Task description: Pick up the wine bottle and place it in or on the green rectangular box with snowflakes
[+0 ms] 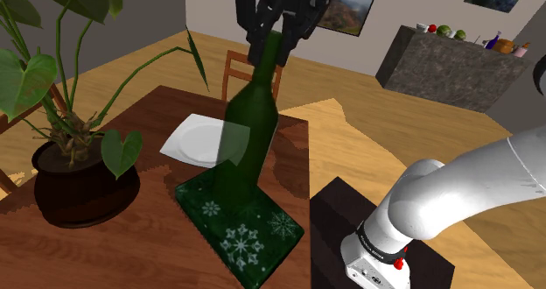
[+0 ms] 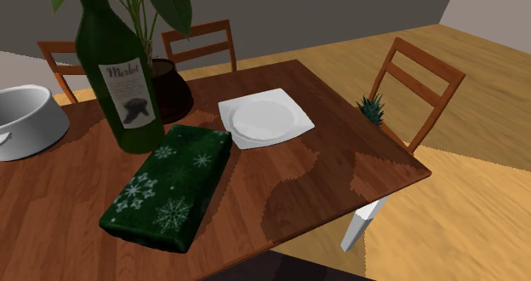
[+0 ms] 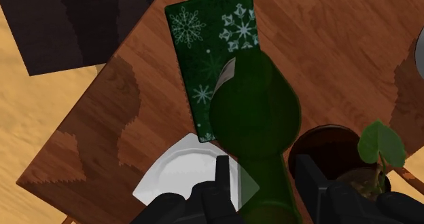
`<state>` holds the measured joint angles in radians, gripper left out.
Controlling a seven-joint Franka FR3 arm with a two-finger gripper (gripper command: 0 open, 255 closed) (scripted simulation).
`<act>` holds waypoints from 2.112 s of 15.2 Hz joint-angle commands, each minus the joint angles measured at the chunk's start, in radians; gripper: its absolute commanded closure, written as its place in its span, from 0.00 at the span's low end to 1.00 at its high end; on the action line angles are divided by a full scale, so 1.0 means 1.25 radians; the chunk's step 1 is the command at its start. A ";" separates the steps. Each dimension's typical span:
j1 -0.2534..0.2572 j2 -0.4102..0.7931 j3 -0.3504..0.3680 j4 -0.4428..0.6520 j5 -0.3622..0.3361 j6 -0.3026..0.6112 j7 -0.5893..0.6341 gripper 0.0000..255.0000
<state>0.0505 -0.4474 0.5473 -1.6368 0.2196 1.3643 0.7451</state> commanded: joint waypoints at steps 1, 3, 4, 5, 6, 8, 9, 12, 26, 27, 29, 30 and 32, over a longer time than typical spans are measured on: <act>0.003 -0.014 -0.004 -0.033 0.005 0.020 -0.006 1.00; 0.006 -0.028 -0.006 -0.067 0.010 0.041 -0.011 1.00; 0.008 -0.035 -0.007 -0.084 0.013 0.052 -0.013 1.00; 0.010 -0.041 -0.007 -0.100 0.015 0.062 -0.015 1.00; 0.011 -0.047 -0.008 -0.117 0.017 0.072 -0.017 1.00; 0.014 -0.059 -0.008 -0.148 0.022 0.093 -0.021 1.00; 0.016 -0.064 -0.008 -0.163 0.024 0.103 -0.023 1.00; 0.020 -0.079 -0.008 -0.208 0.031 0.133 -0.028 1.00; 0.026 -0.097 -0.005 -0.265 0.039 0.173 -0.034 0.00; 0.026 -0.097 -0.005 -0.265 0.039 0.173 -0.034 0.00; 0.026 -0.097 -0.005 -0.265 0.039 0.173 -0.034 0.00; 0.026 -0.097 -0.005 -0.265 0.039 0.173 -0.034 0.00; 0.021 -0.082 -0.011 -0.199 0.031 0.122 -0.028 0.00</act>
<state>0.0812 -0.5611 0.5366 -1.9218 0.2640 1.5424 0.7083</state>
